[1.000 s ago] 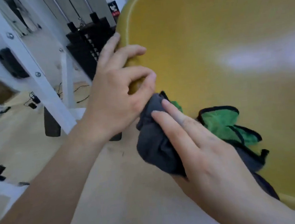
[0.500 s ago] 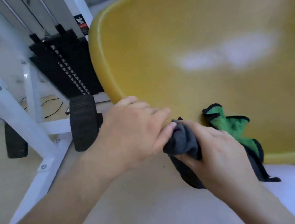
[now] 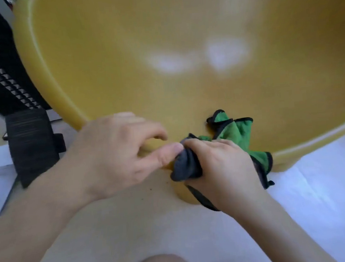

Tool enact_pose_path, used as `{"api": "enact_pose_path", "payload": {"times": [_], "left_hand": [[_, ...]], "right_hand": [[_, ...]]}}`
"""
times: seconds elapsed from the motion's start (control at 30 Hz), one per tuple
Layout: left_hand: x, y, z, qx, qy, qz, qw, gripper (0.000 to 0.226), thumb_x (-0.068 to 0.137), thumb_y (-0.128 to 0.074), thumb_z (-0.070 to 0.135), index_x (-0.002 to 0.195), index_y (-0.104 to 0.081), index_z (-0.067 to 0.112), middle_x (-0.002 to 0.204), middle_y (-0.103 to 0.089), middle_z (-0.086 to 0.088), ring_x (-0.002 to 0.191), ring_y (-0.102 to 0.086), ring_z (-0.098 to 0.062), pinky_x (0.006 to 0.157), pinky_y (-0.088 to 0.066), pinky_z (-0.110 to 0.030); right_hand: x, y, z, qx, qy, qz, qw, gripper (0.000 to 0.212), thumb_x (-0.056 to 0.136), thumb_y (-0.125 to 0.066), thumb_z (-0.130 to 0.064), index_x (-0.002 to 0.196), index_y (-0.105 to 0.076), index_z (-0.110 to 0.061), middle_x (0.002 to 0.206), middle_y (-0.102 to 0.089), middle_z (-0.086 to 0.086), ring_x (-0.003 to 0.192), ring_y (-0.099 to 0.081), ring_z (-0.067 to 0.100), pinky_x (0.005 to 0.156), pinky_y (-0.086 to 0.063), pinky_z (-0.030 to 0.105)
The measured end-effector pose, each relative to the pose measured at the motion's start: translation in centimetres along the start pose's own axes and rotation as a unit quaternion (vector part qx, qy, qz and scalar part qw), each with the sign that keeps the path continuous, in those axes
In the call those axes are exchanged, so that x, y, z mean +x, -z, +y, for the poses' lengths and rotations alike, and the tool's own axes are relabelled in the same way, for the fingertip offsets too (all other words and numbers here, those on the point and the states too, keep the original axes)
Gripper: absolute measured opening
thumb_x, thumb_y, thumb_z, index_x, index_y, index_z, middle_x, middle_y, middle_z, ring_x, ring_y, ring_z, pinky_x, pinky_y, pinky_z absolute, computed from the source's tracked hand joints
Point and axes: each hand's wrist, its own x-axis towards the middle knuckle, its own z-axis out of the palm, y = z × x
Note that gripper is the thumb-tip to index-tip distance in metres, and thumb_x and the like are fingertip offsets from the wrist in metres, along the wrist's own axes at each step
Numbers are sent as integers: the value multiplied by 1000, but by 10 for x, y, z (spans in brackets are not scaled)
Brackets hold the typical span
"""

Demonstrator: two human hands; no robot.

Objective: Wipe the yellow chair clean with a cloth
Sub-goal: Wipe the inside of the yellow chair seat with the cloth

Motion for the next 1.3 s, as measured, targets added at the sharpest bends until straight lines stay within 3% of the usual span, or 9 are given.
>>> {"api": "enact_pose_path", "payload": {"times": [0.17, 0.27, 0.4, 0.53, 0.73, 0.87, 1.0, 1.13, 1.3], "left_hand": [[2, -30, 12, 14, -46, -18, 999, 41, 80, -39, 59, 99, -55, 26, 80, -64, 10, 67, -62, -22, 47, -40, -30], [3, -32, 4, 9, -46, -43, 998, 34, 79, -38, 58, 97, -50, 31, 72, -62, 6, 65, -61, -25, 47, -42, -33], [-2, -27, 3, -55, -7, -39, 998, 36, 80, -28, 59, 107, -46, 42, 81, -65, 10, 74, -61, -18, 56, -45, -36], [1, -32, -1, -7, -37, -36, 999, 38, 80, -37, 62, 89, -56, 31, 66, -60, 5, 61, -59, -25, 49, -48, -37], [15, -45, 24, 36, 16, 39, 998, 44, 84, -37, 57, 62, -48, 22, 50, -49, 0, 52, -58, -30, 46, -30, -24], [36, -66, 54, 31, -14, 23, 999, 33, 86, -32, 51, 69, -35, 23, 54, -60, -5, 48, -57, -34, 44, -25, -25], [39, -71, 51, 45, -39, 37, 998, 36, 89, -33, 40, 61, -28, 19, 42, -44, -7, 38, -47, -32, 43, -25, -23], [47, -79, 52, 43, -60, 7, 997, 37, 87, -27, 45, 60, -29, 19, 46, -49, -7, 44, -54, -32, 46, -27, -26], [77, -97, 84, 49, -135, -26, 989, 29, 85, -41, 44, 77, -53, 18, 65, -61, -7, 58, -62, -34, 44, -43, -33]], "right_hand": [[8, 21, 16, 132, 77, -189, 970, 75, 68, -61, -72, 130, -43, -34, 118, -54, -25, 113, -46, -2, 95, -30, 27], [-10, 24, 31, 126, 83, -149, 977, 74, 82, -45, -71, 146, -17, -45, 143, -39, -27, 130, -33, -6, 108, -26, 33], [-10, -16, 8, 79, 66, 57, 993, 55, 91, -45, -62, 137, -43, -31, 117, -64, -15, 102, -61, 10, 86, -42, 39], [-32, -6, 76, 15, 117, 47, 992, 45, 94, -54, -50, 128, -61, -21, 118, -68, -5, 105, -64, 15, 94, -44, 41], [-28, 5, 94, -18, -89, 94, 991, 35, 93, -41, -40, 110, -66, -23, 96, -72, -7, 95, -66, 17, 97, -36, 36], [-25, -22, 41, 29, 19, 125, 992, 36, 93, -43, -38, 113, -66, -19, 104, -71, -6, 99, -65, 17, 95, -41, 42], [-30, 14, 125, -26, 163, -31, 986, 48, 98, -43, -47, 130, -59, -15, 123, -65, 1, 113, -60, 18, 101, -41, 38], [-42, 56, 209, -119, 14, 19, 993, 47, 100, -38, -46, 116, -66, -13, 112, -70, 5, 105, -64, 24, 103, -36, 39], [-35, -8, 117, -47, -151, 172, 972, 30, 92, -42, -34, 96, -68, -20, 93, -71, -4, 98, -62, 17, 102, -34, 41]]}}
